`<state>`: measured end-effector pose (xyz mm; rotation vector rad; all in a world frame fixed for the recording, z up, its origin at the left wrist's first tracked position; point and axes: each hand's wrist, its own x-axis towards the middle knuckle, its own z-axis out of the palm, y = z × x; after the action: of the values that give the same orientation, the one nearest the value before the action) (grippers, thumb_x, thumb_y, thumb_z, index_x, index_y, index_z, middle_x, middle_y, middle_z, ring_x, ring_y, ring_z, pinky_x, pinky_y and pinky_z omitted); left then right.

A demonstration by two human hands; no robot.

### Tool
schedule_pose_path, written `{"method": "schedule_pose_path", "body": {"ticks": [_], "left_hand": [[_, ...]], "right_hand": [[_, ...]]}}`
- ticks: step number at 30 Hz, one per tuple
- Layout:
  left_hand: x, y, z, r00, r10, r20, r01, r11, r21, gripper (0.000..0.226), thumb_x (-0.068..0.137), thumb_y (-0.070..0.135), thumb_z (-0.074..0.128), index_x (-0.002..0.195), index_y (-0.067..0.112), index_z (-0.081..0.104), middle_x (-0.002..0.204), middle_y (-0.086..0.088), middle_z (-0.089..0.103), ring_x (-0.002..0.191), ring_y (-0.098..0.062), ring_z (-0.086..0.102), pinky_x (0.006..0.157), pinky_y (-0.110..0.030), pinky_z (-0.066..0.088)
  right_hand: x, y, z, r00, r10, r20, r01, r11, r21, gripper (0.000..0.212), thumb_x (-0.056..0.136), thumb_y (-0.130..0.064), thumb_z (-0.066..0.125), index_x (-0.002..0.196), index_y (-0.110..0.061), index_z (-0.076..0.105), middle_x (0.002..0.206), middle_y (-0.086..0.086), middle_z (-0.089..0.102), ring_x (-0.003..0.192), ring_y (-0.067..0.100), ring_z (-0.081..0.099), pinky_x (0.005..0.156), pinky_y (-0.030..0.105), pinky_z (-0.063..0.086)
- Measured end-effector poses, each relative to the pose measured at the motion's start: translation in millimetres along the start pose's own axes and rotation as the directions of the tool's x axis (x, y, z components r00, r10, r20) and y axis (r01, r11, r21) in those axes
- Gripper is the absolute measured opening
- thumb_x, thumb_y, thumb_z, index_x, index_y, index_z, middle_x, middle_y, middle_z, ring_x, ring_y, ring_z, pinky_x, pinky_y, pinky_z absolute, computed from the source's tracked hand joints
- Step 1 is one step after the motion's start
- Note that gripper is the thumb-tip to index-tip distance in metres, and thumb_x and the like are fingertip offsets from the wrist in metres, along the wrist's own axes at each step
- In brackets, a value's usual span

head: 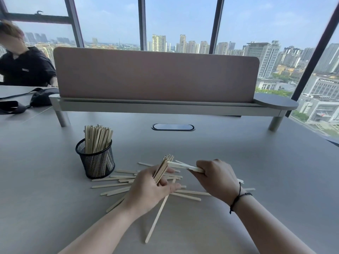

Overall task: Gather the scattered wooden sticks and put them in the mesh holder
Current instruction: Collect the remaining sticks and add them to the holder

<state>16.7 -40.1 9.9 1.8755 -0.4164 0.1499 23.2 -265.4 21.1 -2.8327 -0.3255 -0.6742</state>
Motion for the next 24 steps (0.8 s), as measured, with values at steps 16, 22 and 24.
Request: {"method": "schedule_pose_path", "body": {"ticks": [16,22,24], "left_hand": [[5,16,-7,0.932,-0.007,-0.362,-0.134,0.922,-0.363,0.014,0.096,0.026,0.06,0.107,0.017,0.058,0.055,-0.008,0.053,0.037,-0.023,0.045,0.037,-0.027,0.036],[2,25,-12,0.856,0.079,-0.511,-0.254,0.925,-0.282,0.044,0.078,0.07,0.069,0.087,0.028,0.065,0.048,0.0,0.046,0.043,-0.017,0.04,0.042,-0.038,0.036],[-1,22,-11,0.869,0.058,-0.492,-0.227,0.929,-0.292,0.064,0.076,0.075,0.068,0.071,0.011,0.058,0.046,-0.006,0.039,0.046,-0.017,0.039,0.045,-0.037,0.034]], "right_hand": [[26,-92,-46,0.969,0.195,0.15,-0.19,0.205,0.96,0.06,0.1,-0.034,0.055,0.045,-0.023,0.033,0.042,-0.002,0.03,0.037,0.015,0.024,0.042,0.024,0.024],[10,-120,-24,0.969,0.145,0.2,-0.219,0.122,0.968,0.049,0.087,-0.038,0.063,0.048,-0.022,0.038,0.049,0.007,0.028,0.041,0.016,0.023,0.043,0.025,0.021],[6,-119,-23,0.966,0.155,0.205,-0.221,0.097,0.97,0.05,0.086,-0.035,0.065,0.05,-0.019,0.034,0.051,0.007,0.026,0.041,0.017,0.022,0.043,0.026,0.019]]}}
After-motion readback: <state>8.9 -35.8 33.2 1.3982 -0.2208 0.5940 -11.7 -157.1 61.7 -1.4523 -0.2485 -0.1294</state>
